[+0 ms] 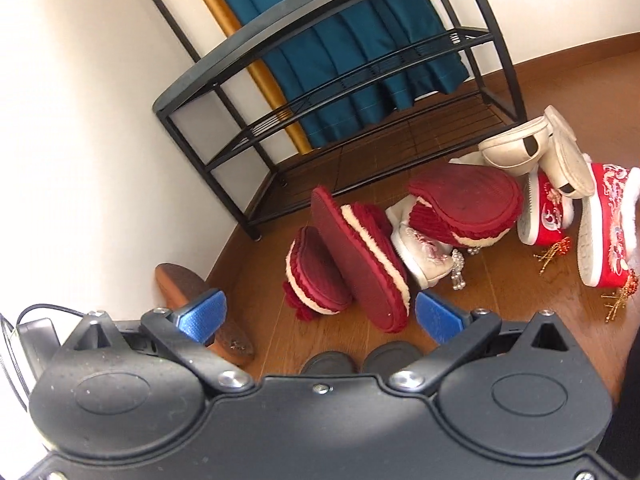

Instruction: Organize scattered shoes

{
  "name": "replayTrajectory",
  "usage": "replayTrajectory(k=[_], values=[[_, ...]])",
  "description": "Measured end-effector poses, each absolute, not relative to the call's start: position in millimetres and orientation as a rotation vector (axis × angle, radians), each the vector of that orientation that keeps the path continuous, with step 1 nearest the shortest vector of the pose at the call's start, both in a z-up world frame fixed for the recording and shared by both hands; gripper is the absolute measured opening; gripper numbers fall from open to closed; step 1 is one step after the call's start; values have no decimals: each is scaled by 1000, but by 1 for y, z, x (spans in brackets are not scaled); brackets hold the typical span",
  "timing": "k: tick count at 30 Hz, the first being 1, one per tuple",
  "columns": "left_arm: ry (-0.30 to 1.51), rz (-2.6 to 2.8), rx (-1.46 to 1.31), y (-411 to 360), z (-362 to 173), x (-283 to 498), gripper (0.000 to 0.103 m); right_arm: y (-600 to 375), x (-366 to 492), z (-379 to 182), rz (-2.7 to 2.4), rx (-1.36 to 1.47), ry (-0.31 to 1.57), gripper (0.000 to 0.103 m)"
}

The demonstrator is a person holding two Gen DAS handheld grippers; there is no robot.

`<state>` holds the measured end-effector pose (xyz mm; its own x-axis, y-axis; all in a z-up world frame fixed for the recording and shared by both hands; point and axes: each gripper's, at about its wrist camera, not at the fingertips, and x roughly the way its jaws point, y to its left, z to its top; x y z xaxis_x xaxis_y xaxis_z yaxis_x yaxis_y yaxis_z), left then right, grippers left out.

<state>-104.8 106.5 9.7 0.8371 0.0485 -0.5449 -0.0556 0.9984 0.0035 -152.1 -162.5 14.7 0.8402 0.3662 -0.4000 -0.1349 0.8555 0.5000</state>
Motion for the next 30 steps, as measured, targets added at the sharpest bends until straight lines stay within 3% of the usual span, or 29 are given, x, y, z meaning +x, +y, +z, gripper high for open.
replayTrajectory(k=[6, 11, 21, 30], values=[[542, 51, 23, 106, 5, -96, 102, -180, -172, 23, 172, 347, 303, 103], [505, -4, 16, 97, -1, -83, 102, -185, -179, 29, 139, 254, 287, 103], [545, -149, 1, 79, -28, -70, 102, -226, -185, 22, 70, 322, 307, 103], [499, -221, -28, 34, -21, -52, 102, -256, -190, 15, 33, 381, 313, 103]])
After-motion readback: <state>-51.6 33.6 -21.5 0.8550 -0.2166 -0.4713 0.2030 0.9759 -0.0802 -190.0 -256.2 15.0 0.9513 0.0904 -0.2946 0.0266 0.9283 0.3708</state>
